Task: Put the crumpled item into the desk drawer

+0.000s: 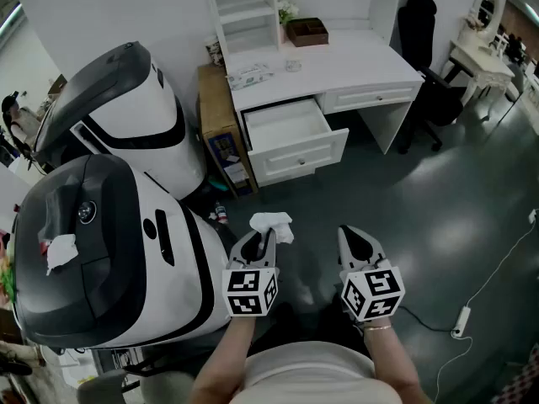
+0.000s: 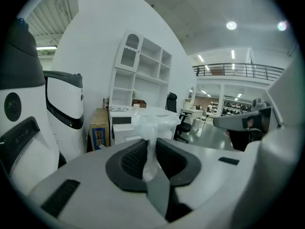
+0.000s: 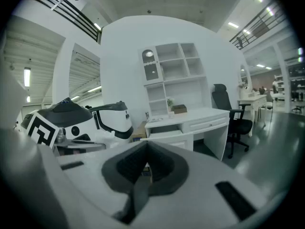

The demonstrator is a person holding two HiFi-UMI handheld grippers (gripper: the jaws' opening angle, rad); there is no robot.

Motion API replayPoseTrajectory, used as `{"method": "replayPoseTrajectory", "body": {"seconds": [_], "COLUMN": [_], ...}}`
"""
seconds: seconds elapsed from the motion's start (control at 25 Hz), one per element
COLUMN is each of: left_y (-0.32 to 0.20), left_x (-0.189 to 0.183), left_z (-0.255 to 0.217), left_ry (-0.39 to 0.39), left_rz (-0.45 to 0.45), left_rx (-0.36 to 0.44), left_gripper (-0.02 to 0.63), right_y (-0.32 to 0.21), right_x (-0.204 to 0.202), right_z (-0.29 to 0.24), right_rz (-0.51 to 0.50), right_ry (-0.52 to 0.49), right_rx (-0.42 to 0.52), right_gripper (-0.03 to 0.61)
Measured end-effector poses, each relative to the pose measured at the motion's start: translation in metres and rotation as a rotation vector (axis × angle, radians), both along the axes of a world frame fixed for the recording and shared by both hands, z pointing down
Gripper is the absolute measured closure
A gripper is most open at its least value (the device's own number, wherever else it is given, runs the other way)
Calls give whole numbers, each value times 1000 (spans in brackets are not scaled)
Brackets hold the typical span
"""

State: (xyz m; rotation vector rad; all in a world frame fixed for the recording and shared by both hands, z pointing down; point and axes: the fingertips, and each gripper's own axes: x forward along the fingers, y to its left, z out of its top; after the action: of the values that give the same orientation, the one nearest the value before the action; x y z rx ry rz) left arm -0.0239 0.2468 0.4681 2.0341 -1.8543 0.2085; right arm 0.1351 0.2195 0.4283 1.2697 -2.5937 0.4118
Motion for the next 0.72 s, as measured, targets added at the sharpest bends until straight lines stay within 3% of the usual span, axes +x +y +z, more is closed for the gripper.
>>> {"method": "replayPoseTrajectory", "body": {"seconds": [0.2,0.72], "left_y": [9,1], "left_x": [-25,-32], "left_z": [4,5], "left_ry": [15,9], "left_rz": [-9,-10], "left_rx": [0,-14], "left_gripper": [561,561], "right_y": [12,-5], "right_x": [-20,-10], "right_z": [1,8], "right_rz": [0,103], "right_ry": [16,-27], "right_rx": [3,-23], "right_gripper": [577,577]}}
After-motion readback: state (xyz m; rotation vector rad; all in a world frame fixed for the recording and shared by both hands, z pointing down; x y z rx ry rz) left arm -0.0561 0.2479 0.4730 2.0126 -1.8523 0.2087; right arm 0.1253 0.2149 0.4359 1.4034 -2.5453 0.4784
